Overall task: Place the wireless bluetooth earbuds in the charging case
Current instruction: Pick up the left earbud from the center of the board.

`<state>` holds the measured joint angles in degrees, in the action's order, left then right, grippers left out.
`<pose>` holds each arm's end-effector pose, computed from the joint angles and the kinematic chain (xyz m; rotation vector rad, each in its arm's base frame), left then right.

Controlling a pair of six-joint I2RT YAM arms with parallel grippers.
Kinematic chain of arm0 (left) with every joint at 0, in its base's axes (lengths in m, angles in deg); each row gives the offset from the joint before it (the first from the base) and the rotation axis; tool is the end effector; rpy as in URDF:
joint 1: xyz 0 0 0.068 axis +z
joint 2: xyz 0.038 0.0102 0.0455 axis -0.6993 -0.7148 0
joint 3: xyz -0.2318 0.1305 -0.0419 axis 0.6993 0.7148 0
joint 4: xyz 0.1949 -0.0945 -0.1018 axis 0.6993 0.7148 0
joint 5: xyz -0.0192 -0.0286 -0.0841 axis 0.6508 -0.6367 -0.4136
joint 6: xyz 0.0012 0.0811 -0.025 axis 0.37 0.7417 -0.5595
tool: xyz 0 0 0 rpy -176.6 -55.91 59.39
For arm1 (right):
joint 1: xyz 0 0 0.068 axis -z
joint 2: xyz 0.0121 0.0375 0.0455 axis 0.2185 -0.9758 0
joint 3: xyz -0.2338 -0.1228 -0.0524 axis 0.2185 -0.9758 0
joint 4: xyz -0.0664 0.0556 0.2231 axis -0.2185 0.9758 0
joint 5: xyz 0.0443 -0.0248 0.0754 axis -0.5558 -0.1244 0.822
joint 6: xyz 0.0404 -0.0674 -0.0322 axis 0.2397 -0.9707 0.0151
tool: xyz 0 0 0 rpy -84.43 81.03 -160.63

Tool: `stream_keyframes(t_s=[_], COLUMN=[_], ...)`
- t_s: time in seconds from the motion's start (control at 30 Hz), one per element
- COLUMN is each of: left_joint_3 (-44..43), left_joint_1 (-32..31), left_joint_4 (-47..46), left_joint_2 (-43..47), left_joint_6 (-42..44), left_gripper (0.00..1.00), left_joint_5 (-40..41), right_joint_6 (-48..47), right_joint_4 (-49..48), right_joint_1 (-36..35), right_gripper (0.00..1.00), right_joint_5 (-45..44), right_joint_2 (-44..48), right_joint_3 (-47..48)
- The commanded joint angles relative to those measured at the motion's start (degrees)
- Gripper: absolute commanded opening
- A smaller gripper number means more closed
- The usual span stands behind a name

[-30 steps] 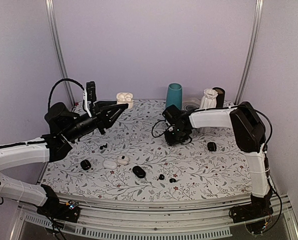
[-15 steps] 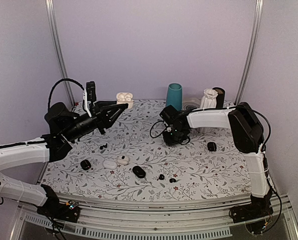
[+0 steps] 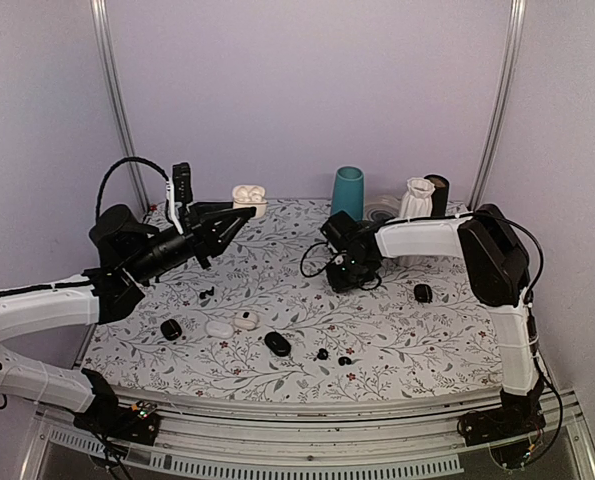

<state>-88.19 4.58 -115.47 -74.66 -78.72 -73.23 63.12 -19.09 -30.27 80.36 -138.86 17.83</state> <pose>0.1933 -0.1962 0.3354 0.6044 1.2793 -1.0636 0.3390 0.3007 0.1144 -0.5150 2.6781 0.1187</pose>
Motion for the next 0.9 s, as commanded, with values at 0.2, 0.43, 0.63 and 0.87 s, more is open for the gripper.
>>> stream_keyframes(t_s=[0.2,0.43,0.63,0.87], left_joint_3=[-1.6,-3.1,-4.3,-5.3], left_joint_1=[0.9,0.9,1.0,1.0], left_joint_4=[2.1,3.0,2.9,2.0], left_joint_2=[-1.5,-3.4,-4.7,-6.5], left_joint_6=[0.8,0.8,1.1,0.8], left_gripper=[0.00,0.00,0.00,0.00], left_joint_5=[1.1,0.1,-0.7,-2.8], right_joint_6=[0.1,-0.1,-0.9,-1.8], right_joint_4=[-4.1,-8.8,-14.9,-21.8], right_joint_1=[-0.5,-0.4,-0.5,-1.5], right_gripper=[0.07,0.04,0.04,0.04], right_joint_5=[1.3,1.3,2.5,5.1], right_joint_2=[6.2,14.5,25.2,36.9], right_joint_3=[-7.1,-11.7,-16.4,-18.8])
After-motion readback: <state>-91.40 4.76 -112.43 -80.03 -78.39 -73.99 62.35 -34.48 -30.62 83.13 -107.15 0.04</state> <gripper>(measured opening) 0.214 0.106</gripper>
